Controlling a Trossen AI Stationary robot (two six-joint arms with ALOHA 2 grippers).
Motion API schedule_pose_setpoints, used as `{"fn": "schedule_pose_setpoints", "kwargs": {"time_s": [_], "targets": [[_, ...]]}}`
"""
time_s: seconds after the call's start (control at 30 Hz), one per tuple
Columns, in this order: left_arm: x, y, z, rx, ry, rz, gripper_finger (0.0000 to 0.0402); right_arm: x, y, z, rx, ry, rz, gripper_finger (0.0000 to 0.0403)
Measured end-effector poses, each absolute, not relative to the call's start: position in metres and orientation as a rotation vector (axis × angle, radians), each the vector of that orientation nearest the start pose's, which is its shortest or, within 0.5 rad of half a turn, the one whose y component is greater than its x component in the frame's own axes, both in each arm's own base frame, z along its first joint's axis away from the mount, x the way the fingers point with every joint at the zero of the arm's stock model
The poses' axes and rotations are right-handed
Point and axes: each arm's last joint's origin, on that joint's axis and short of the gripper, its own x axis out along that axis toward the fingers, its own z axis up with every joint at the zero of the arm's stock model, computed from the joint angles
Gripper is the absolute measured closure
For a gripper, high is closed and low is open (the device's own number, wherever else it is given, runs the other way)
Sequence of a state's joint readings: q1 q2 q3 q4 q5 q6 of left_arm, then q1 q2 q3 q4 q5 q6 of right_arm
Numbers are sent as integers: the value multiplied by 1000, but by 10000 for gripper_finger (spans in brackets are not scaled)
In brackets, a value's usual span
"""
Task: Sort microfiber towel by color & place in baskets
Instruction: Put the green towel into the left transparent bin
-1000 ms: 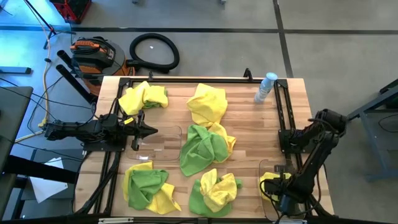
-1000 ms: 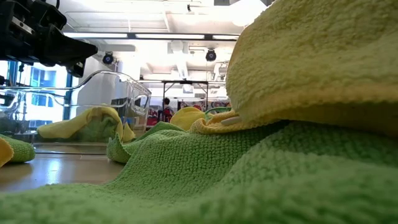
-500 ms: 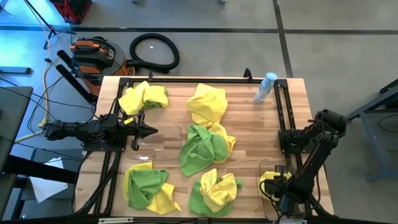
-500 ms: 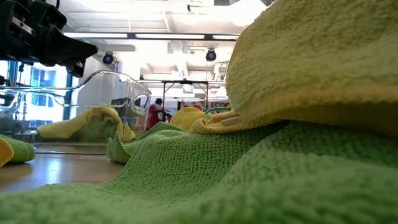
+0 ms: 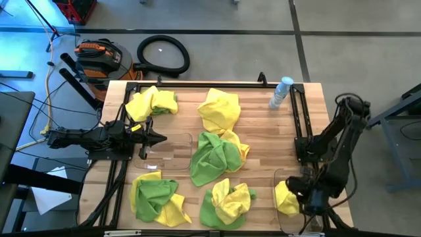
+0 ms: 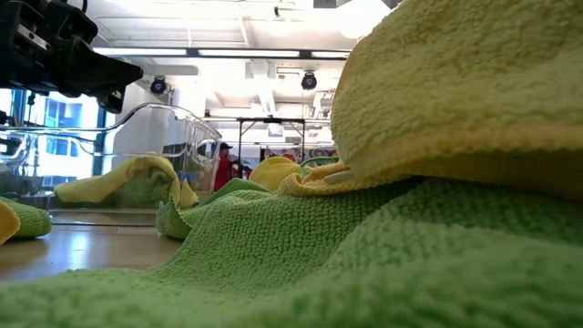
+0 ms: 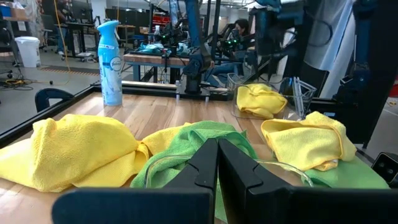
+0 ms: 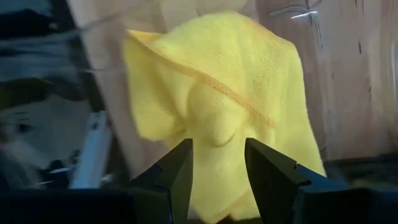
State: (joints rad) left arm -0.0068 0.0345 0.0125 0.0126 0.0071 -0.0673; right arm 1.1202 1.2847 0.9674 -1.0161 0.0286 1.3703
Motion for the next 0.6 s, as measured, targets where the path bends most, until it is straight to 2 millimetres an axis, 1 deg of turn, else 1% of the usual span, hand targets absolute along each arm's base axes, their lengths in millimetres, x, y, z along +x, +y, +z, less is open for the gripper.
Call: {"fn": "schedule_pose_setpoints", "kwargs": {"time_s": [0.1,0.23,0.4,0.5,0.6], "targets": [[99,-1,166,-67,10,-13,401,93,189,256,448,1424,-21,263],[99,-1,166,-67,10,-14,401,90,178,268,544,1309,-61,263],[99,-1,166,-67,10,-14,401,94,166,274,579,1069,-197,263],[99,-1,166,-67,10,-14,401,101,162,276,624,934,-272,265],[99,-1,166,-67,10,-14,401,110,157,278,674,791,-345,277]]}}
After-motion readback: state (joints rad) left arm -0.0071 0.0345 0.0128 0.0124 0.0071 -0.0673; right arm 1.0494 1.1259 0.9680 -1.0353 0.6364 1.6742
